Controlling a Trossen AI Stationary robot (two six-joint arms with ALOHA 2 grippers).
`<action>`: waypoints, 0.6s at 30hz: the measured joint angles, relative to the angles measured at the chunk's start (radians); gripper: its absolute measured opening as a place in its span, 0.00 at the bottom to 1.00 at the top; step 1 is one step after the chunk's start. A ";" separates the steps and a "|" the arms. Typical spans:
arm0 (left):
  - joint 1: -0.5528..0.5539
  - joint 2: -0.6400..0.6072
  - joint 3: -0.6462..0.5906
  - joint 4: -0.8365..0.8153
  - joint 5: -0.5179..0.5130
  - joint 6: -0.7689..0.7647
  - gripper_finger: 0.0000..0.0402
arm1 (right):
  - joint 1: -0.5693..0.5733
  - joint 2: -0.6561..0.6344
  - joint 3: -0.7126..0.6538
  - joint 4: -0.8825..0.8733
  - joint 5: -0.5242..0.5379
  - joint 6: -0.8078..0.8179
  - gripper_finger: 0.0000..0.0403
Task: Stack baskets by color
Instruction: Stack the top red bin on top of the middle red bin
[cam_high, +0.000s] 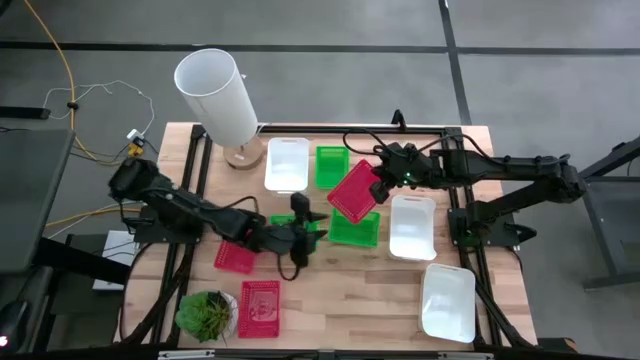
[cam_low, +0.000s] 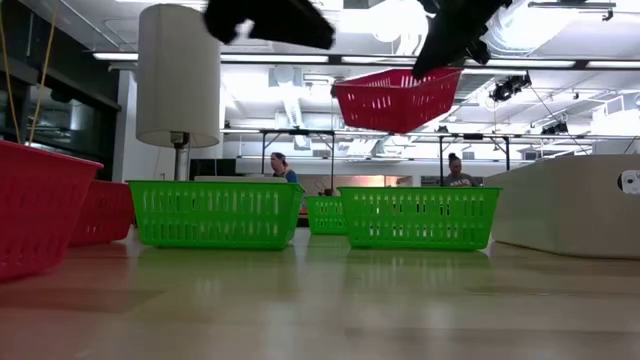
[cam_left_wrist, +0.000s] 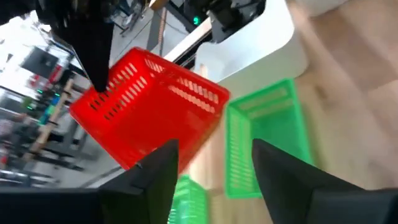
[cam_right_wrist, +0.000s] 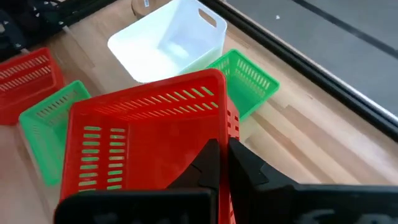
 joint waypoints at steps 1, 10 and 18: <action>0.007 0.017 0.020 -0.009 -0.006 0.028 0.50 | 0.002 0.005 0.000 0.008 -0.003 0.001 0.00; 0.062 0.147 0.086 -0.042 -0.021 0.173 0.58 | 0.031 0.055 -0.002 0.036 -0.017 -0.004 0.00; 0.100 0.196 0.090 -0.034 -0.023 0.171 0.57 | 0.030 0.070 -0.002 0.054 -0.016 -0.027 0.00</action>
